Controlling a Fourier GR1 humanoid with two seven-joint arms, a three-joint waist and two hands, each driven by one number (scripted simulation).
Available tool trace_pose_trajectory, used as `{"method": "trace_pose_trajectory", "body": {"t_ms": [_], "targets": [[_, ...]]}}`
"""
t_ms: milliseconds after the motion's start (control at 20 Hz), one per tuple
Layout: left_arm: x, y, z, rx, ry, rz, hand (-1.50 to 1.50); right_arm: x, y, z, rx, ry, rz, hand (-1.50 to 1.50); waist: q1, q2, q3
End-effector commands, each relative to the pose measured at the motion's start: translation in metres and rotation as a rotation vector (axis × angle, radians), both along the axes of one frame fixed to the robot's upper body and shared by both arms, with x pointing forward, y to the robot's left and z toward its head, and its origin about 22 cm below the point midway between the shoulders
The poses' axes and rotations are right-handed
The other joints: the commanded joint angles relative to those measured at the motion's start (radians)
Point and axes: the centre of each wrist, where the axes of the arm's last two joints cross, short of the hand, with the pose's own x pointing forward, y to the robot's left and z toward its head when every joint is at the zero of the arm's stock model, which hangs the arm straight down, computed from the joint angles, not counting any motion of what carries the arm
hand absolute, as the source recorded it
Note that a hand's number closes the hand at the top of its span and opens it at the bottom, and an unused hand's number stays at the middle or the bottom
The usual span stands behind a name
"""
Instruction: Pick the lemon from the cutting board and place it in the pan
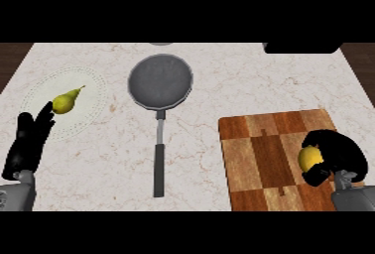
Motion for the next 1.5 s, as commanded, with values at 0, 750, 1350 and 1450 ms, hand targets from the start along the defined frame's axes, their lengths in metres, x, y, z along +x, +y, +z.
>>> {"method": "trace_pose_trajectory", "body": {"t_ms": [0, 750, 1350, 1450], "targets": [[-0.009, 0.006, -0.003, 0.017, -0.011, -0.004, 0.0, 0.01, 0.002, 0.006, -0.022, -0.022, 0.001, 1.5, 0.001, 0.0, 0.0], [0.019, -0.015, 0.0, -0.007, -0.019, -0.082, 0.0, 0.082, 0.01, 0.079, 0.125, -0.351, 0.8, 1.5, 0.078, 0.027, 0.006], [0.006, -0.012, -0.006, 0.005, -0.005, -0.046, 0.0, 0.165, 0.06, 0.1, 0.392, -0.652, 0.985, 1.5, 0.049, 0.012, 0.001], [0.008, 0.003, -0.005, -0.001, -0.014, -0.033, 0.0, 0.177, 0.085, 0.119, 0.437, -0.631, 0.985, 1.5, 0.041, 0.011, 0.0]]}}
